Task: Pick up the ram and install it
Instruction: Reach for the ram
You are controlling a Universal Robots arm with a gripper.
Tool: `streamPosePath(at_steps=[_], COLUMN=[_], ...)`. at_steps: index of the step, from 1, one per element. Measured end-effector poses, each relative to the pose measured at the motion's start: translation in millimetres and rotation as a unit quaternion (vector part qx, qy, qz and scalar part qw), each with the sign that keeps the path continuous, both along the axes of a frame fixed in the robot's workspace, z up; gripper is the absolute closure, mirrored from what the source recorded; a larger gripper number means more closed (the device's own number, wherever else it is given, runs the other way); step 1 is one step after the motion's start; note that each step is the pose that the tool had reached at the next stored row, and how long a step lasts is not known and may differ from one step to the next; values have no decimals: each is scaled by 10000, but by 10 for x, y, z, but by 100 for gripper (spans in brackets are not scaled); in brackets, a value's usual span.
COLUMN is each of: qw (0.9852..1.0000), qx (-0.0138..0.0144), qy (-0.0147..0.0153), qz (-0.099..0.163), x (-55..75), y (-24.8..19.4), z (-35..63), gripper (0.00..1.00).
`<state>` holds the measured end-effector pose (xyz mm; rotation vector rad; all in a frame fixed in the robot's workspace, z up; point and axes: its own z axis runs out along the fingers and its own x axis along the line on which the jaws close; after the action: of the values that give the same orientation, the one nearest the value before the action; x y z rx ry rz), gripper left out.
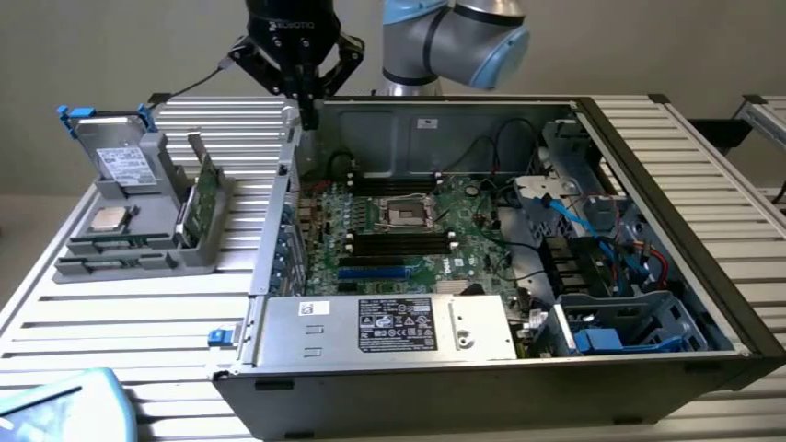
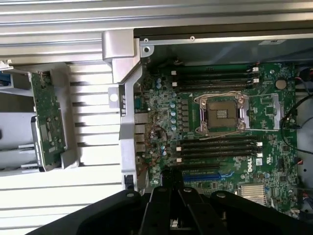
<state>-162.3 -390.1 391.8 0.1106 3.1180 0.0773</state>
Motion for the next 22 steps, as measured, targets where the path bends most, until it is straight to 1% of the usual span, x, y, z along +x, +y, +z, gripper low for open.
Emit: streamPosePath(at_steps=[4,9,13,16,22], qw=[10000,10000,10000,10000,9998], qx=[4,15,32,54,114], qy=[1,2,18,48,138], qz=[0,1,1,0,0], x=[-181,-408,-589,-730,-1001], y=[19,31,36,38,39], z=[-21,-50,-65,-73,-86], gripper=[89,89,89,89,89])
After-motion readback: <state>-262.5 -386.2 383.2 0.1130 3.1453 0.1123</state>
